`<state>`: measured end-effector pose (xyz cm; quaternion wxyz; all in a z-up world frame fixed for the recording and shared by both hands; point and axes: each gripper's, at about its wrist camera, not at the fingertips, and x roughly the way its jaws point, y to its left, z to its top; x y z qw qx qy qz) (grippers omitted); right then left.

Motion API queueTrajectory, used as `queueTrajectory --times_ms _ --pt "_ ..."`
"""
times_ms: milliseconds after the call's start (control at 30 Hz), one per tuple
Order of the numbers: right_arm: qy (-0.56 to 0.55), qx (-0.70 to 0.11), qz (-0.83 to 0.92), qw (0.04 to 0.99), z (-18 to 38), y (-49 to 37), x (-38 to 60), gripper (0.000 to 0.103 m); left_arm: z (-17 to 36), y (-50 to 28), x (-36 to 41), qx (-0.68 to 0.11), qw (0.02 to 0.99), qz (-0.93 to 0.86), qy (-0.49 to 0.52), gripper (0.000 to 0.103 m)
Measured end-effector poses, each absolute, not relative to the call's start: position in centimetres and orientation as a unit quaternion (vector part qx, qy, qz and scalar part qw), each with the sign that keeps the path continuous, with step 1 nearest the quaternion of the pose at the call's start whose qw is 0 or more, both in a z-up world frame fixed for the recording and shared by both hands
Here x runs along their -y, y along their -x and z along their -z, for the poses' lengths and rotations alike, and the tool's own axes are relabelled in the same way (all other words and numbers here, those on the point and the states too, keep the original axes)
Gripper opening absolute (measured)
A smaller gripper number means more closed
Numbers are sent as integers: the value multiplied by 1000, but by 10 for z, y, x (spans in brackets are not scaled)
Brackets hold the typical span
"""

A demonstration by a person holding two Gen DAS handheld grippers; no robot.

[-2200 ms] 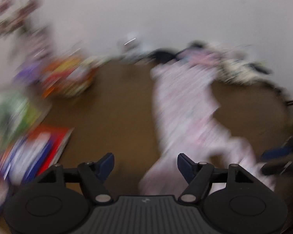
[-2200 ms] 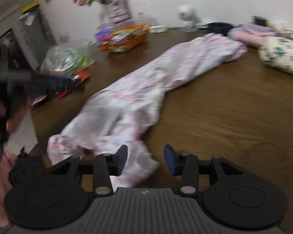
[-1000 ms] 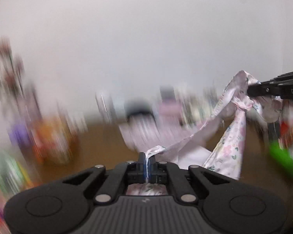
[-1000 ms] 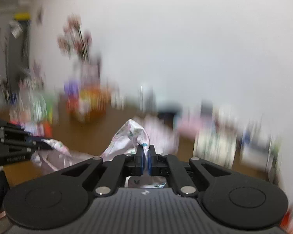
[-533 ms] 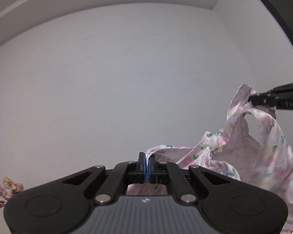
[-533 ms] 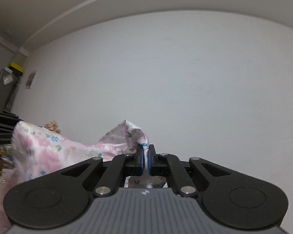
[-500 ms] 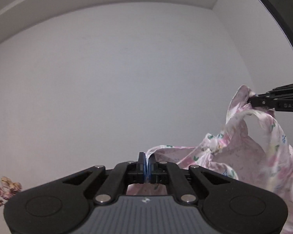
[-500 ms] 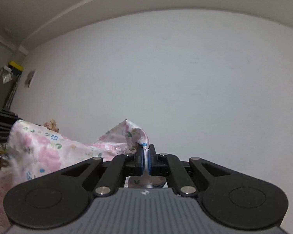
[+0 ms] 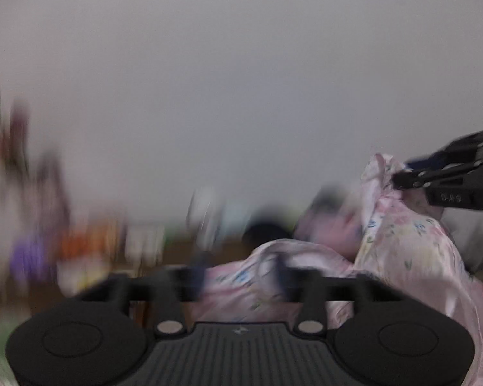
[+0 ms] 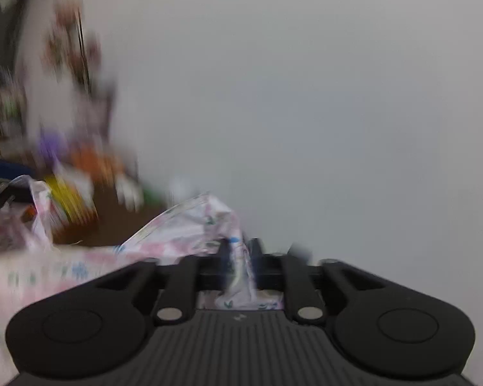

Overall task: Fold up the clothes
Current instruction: 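Shake the lifted dress out with both grippers and lower it onto the table, then release the dress from both grippers, laying it flat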

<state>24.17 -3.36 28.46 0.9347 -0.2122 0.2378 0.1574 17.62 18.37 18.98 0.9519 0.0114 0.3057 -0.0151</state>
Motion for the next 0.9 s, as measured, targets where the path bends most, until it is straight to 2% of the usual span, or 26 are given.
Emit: queueTrajectory --times_ms 33,67,133,200,233,300,400,467,533,567,633,900 --pt "223 -266 -137 928 -255 -255 20 43 -166 -178 -196 -335 942 5 4 34" --pt "232 -290 -130 919 -229 -256 9 39 -145 -171 -210 -356 934 3 19 31" --pt "228 -298 -178 910 -203 -230 7 42 -120 -138 -223 -362 932 5 23 35" --pt "215 -304 -207 905 -186 -198 16 56 -105 -99 -225 -354 935 14 16 46" --pt "205 -306 -210 906 -181 -179 26 59 -102 -83 -220 -345 938 25 10 50" --pt "176 -315 -215 907 -170 -142 46 65 -92 -53 -208 -332 942 45 3 65" --pt "123 -327 -236 907 -140 -61 57 65 -66 -20 -181 -335 940 65 2 65" --pt "99 -344 -243 902 -113 -17 67 64 -52 -9 -165 -345 936 64 -14 60" --pt "80 -368 -233 897 -84 6 73 57 -42 0 -153 -362 929 67 -30 46" --pt "79 -376 -227 895 -73 15 78 48 -38 6 -148 -371 926 67 -38 35" --pt "74 -382 -219 895 -63 23 87 45 -30 17 -141 -369 925 69 -53 26" --pt "95 -407 -221 881 -51 15 112 42 -28 77 -108 -374 923 71 -59 22"
